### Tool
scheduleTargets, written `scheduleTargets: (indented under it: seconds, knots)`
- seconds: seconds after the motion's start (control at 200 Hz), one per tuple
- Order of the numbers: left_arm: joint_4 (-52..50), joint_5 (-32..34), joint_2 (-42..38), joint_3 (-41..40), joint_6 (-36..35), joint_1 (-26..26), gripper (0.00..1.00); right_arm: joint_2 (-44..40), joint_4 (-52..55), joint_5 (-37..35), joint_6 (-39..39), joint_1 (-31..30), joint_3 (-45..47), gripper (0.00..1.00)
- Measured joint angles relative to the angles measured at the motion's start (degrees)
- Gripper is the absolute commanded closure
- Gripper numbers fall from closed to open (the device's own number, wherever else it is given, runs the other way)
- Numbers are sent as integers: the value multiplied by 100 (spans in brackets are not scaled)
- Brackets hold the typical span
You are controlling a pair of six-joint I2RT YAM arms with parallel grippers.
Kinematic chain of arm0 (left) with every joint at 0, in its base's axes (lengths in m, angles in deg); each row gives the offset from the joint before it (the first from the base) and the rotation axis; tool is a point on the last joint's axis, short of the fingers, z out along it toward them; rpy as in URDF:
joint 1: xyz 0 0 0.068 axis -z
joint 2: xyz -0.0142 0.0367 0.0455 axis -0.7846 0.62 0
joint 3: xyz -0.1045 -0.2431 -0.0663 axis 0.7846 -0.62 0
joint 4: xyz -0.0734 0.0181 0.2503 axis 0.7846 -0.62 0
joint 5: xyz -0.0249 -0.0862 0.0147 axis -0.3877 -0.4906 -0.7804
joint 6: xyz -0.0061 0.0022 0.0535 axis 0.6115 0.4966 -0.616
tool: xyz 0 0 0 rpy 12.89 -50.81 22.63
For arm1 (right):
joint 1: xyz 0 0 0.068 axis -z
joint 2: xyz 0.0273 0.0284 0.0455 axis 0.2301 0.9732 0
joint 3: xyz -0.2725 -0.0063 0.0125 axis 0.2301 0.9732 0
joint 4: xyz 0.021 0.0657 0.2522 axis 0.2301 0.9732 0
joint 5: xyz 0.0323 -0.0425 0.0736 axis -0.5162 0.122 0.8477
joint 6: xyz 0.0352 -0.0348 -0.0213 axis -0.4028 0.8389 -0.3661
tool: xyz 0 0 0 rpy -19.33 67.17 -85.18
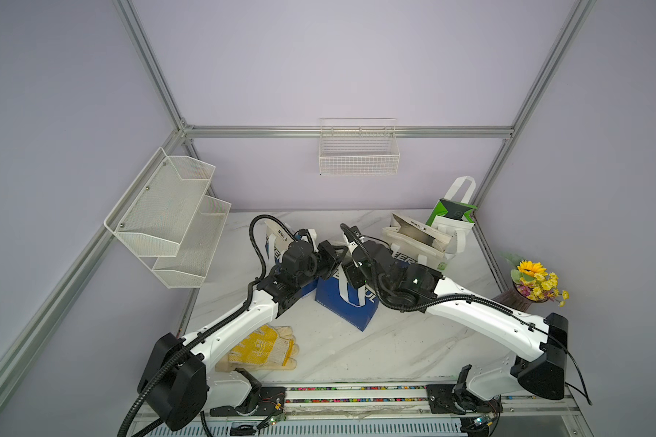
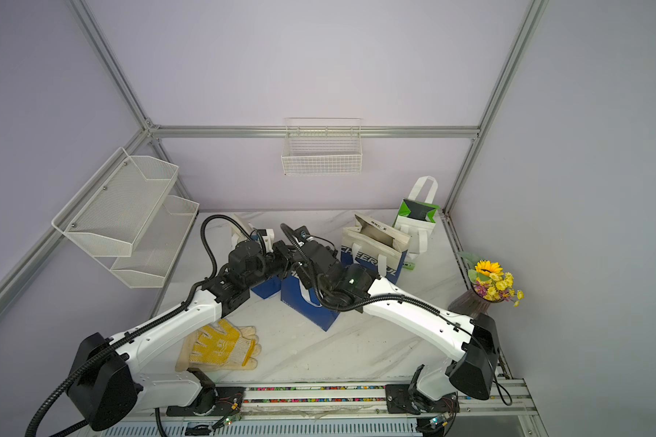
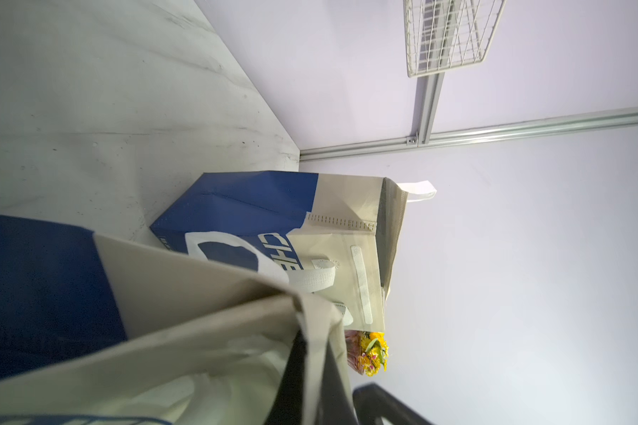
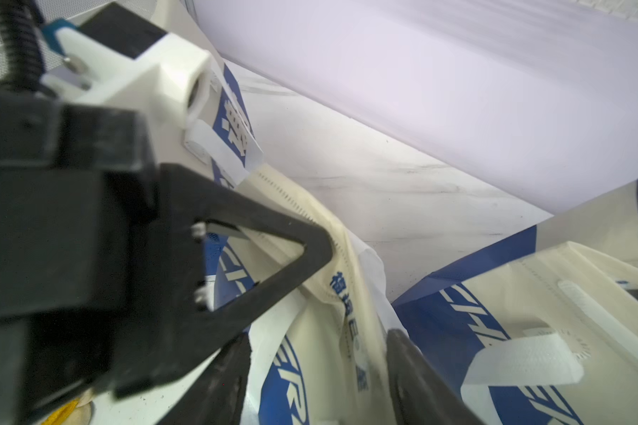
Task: Open the takeout bag
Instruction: Adjust the takeout bag at the center of the board, then open the takeout bag at the center of the board.
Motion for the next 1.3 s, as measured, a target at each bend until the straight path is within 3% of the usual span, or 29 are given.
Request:
scheduleTargets:
  seconds: [0.17, 0.38, 0.56, 0.745, 0.895, 0.975, 1.065, 1.115, 1.195, 1.245, 1.3]
  knots:
    - [-549, 188, -507, 0, 269, 83, 100, 192, -136, -903, 66, -170, 0, 37]
    - [-802, 245, -841, -2, 688, 105, 100, 313, -260, -1248, 70, -109, 70, 37]
    - [-876, 299, -1161, -192, 1025, 114, 100, 313, -391, -529, -13, 275, 173, 34]
    - [-935, 400, -1381, -319, 1226, 114, 100, 282, -385, 354, -131, 625, 201, 17]
    - [-1045, 396, -1556, -319, 1311, 149, 100, 35, -184, 643, -140, 649, 225, 15]
    - [-1027, 332, -1556, -319, 1351, 157, 100, -83, -35, 643, -142, 647, 225, 22]
    - [-1051, 299, -1556, -319, 1349, 175, 100, -138, 46, 636, -116, 608, 225, 36]
    - [-1093, 291, -1556, -319, 1346, 179, 100, -157, 68, 634, -59, 568, 225, 49]
    - [-1191, 286, -1556, -319, 1325, 179, 100, -160, 57, 688, -28, 516, 221, 80]
    - [-1270, 280, -1554, -317, 1296, 186, 100, -151, 42, 741, 35, 468, 219, 93]
    - [-1377, 284, -1554, -308, 1268, 186, 100, -144, 50, 811, 39, 428, 205, 100]
